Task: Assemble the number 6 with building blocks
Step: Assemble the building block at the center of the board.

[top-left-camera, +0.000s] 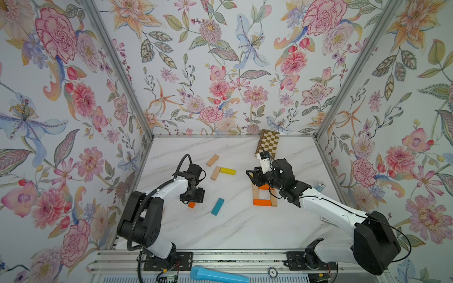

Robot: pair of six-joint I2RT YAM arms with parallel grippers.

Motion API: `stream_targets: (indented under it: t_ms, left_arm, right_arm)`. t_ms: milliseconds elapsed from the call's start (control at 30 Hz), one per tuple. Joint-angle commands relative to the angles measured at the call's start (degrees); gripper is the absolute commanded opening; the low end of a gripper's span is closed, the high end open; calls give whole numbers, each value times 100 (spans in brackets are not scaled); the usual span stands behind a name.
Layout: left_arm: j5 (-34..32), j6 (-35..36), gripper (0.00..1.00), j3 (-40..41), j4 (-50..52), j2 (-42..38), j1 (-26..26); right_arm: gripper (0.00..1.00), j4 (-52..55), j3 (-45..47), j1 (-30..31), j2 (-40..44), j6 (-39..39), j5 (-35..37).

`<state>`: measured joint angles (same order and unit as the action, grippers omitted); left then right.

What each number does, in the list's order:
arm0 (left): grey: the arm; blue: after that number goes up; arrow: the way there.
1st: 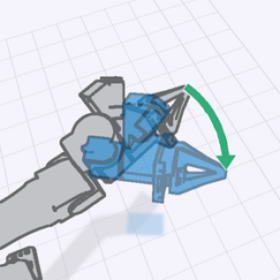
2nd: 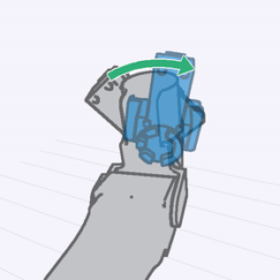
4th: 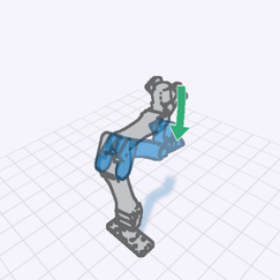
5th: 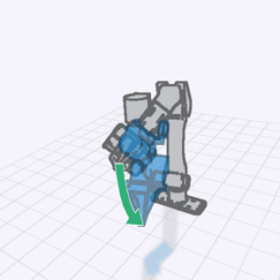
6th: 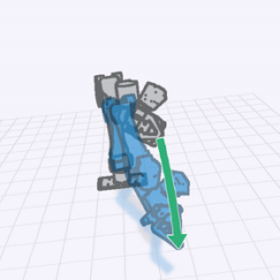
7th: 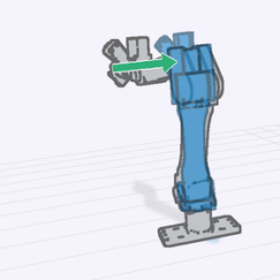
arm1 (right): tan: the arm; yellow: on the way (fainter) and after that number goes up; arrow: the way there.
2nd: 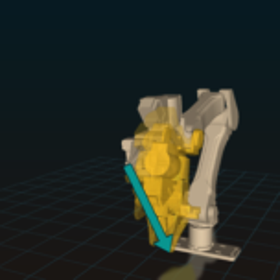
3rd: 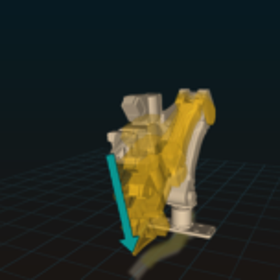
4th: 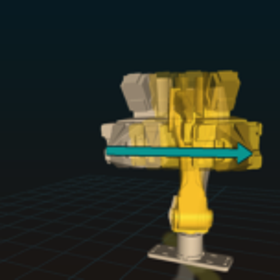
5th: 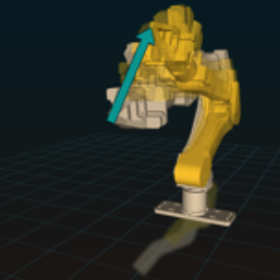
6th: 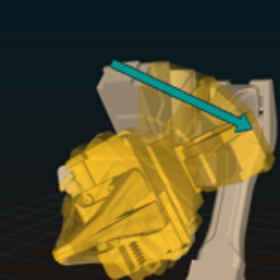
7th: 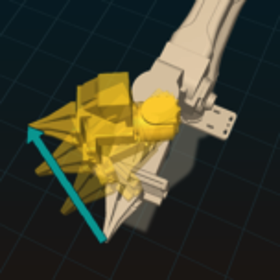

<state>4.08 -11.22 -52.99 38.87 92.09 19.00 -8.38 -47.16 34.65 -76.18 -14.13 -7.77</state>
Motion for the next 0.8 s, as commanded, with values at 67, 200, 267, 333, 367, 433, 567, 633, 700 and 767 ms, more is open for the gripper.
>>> stream_targets:
  t_ms: [67, 200, 267, 333, 367, 433, 567, 633, 700, 767]
  left_arm:
    - [-60, 248, 56, -231, 28, 446, -102]
    - [-88, 343, 37, -335, 99, 604, -84]
    - [-199, 428, 29, -405, 108, 587, 17]
    - [-287, 536, 23, -484, 92, 596, 152]
    - [-242, 567, 21, -531, 70, 640, 189]
    - [-177, 592, 17, -657, 16, 775, 228]
    - [-27, 624, 16, -1004, -91, 1109, 270]
    - [62, 669, 17, -1213, -132, 1312, 294]
    - [119, 713, 18, -1442, -131, 1526, 331]
    - [161, 757, 18, -1610, -129, 1697, 387]
  right_arm:
    - [56, -7, 110, -49, -46, 95, 145]
    - [56, -48, 172, -137, -42, 69, 170]
    - [56, -52, 190, -189, -41, 55, 159]
    - [56, -48, 198, -235, -39, 48, 153]
    - [56, -41, 208, -257, -46, 43, 147]
    - [56, -47, 208, -292, -54, 33, 138]
    - [56, -41, 189, -292, -79, 14, 126]
    - [56, -41, 189, -293, -98, 20, 119]
    - [56, -28, 172, -293, -133, 16, 117]
    - [56, -14, 162, -292, -158, 17, 103]
